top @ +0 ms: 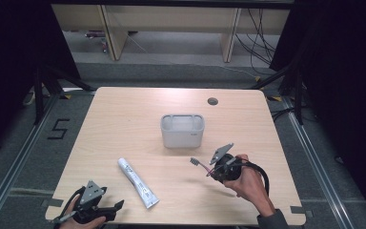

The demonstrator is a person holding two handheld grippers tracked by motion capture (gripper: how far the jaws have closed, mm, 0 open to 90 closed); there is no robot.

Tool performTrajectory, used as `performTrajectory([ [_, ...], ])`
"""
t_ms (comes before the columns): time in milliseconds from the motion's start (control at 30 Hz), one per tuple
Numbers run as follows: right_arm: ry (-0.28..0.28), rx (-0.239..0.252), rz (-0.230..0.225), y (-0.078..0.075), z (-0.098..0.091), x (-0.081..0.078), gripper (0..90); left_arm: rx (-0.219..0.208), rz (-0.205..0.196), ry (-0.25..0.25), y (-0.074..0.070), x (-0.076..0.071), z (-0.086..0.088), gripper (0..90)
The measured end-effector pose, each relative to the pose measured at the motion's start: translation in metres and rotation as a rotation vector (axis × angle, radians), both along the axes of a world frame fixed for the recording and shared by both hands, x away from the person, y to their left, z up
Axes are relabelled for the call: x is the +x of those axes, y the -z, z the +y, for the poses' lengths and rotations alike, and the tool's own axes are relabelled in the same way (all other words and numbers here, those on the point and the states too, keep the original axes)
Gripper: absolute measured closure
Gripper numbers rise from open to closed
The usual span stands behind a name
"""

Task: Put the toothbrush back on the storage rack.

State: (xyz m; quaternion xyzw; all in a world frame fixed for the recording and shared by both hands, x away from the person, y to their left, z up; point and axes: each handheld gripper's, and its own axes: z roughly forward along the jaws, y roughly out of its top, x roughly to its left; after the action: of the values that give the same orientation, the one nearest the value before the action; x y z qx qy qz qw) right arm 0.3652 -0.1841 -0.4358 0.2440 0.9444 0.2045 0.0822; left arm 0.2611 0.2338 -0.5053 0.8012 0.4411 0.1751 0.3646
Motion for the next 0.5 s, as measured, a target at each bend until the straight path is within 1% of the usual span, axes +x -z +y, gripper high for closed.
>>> performTrajectory([
  [33,-0.010,0.024,-0.013,-0.001,-0.002,0.002,83.0,0.004,0.003,0.002,0.000,0.000,0.000,20.0],
  [67,0.007,0.034,-0.015,-0.003,-0.004,0.003,83.0,0.002,0.003,0.000,0.000,0.000,0.000,20.0],
  [133,0.007,0.061,-0.036,-0.005,-0.007,0.005,83.0,0.002,0.002,0.002,0.000,0.000,0.000,20.0],
  [200,0.027,0.085,-0.040,-0.008,-0.008,0.005,83.0,0.004,0.002,0.001,0.000,0.000,0.000,20.0],
  [233,0.017,0.082,-0.055,-0.009,-0.009,0.007,83.0,0.003,0.001,0.000,0.000,0.000,0.000,20.0],
  [267,0.034,0.100,-0.053,-0.009,-0.009,0.006,83.0,0.003,0.000,0.000,0.000,0.000,0.000,20.0],
  [300,0.039,0.110,-0.061,-0.011,-0.010,0.006,83.0,0.004,0.002,0.000,0.000,0.000,0.000,20.0],
  [333,0.041,0.114,-0.048,-0.012,-0.010,0.006,83.0,0.030,0.004,0.010,-0.001,0.001,0.002,20.0],
  [367,0.017,0.124,-0.072,-0.012,-0.011,0.009,83.0,0.006,-0.002,-0.008,0.000,0.001,0.000,20.0],
  [400,0.011,0.131,-0.062,-0.014,-0.012,0.009,83.0,-0.002,-0.004,-0.012,0.001,0.000,-0.001,19.9],
  [433,0.005,0.142,-0.070,-0.014,-0.012,0.010,83.0,-0.002,-0.002,-0.007,0.001,0.000,0.000,20.0],
  [467,-0.001,0.166,-0.074,-0.014,-0.012,0.011,83.0,-0.001,0.002,0.002,0.000,0.000,0.000,20.0],
  [500,-0.001,0.172,-0.051,-0.015,-0.012,0.011,83.0,0.008,0.006,0.004,0.000,0.000,0.001,20.0],
])
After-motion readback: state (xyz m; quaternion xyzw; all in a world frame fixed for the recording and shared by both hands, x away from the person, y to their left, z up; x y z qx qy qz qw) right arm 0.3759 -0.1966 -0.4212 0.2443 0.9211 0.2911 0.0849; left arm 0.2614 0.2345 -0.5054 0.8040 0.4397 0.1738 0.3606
